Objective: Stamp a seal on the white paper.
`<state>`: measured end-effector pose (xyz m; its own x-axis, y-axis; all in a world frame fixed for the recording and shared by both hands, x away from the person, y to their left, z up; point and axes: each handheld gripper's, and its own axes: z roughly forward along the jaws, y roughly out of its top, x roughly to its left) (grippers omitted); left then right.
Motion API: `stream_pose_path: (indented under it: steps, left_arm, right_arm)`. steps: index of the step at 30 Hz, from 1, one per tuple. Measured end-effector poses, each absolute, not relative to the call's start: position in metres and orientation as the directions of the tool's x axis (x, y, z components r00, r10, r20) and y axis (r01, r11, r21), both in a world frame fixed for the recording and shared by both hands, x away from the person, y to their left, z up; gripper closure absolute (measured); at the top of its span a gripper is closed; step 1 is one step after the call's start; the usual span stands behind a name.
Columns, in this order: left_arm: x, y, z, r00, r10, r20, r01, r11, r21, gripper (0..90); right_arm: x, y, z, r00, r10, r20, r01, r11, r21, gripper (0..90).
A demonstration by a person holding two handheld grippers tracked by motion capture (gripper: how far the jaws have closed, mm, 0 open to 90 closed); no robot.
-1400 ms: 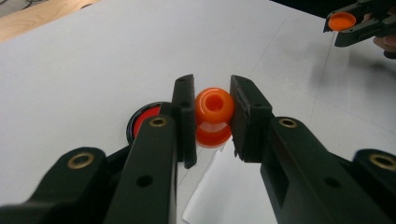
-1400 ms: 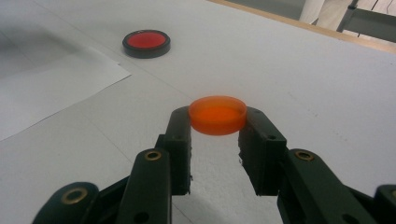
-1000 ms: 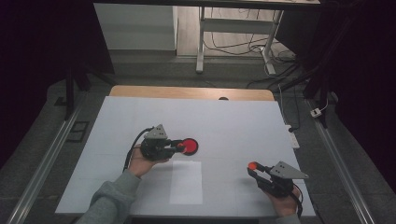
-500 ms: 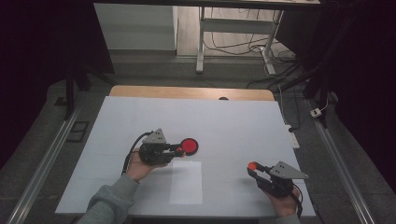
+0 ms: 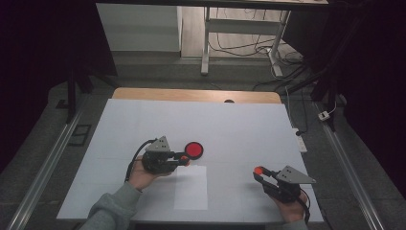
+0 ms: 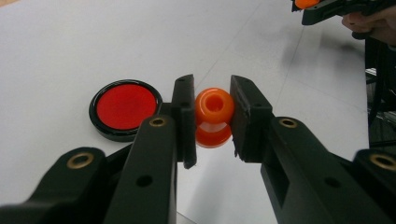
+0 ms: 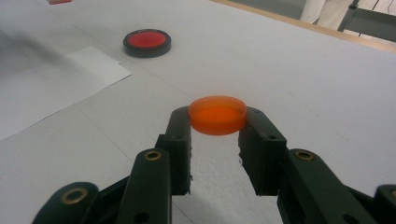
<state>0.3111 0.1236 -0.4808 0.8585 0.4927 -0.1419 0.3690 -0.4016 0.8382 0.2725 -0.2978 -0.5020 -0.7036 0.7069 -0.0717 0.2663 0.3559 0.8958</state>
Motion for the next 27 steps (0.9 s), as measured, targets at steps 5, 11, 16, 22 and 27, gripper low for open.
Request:
stream_pose_path:
  steps: [5, 11, 16, 22, 27]
  left_arm:
    - [0.307, 0.123, -0.482, 0.862, 0.486, -0.145, 0.369, -0.405, 0.837, 72.0]
    - [0.303, 0.123, -0.485, 0.866, 0.477, -0.149, 0.370, -0.412, 0.833, 71.9]
    - [0.300, 0.122, -0.488, 0.868, 0.473, -0.152, 0.373, -0.418, 0.828, 72.0]
    - [0.298, 0.121, -0.491, 0.870, 0.466, -0.158, 0.376, -0.422, 0.825, 72.0]
    - [0.296, 0.120, -0.494, 0.871, 0.462, -0.164, 0.381, -0.428, 0.820, 72.0]
  right_arm:
    - [0.272, -0.297, -0.502, -0.704, 0.707, -0.072, 0.266, 0.356, 0.896, 64.3]
    - [0.273, -0.297, -0.502, -0.705, 0.706, -0.072, 0.268, 0.358, 0.895, 64.3]
    - [0.273, -0.297, -0.502, -0.705, 0.706, -0.072, 0.266, 0.357, 0.895, 64.3]
    - [0.272, -0.297, -0.502, -0.705, 0.706, -0.071, 0.265, 0.355, 0.896, 64.3]
    - [0.273, -0.296, -0.502, -0.705, 0.706, -0.071, 0.267, 0.356, 0.896, 64.3]
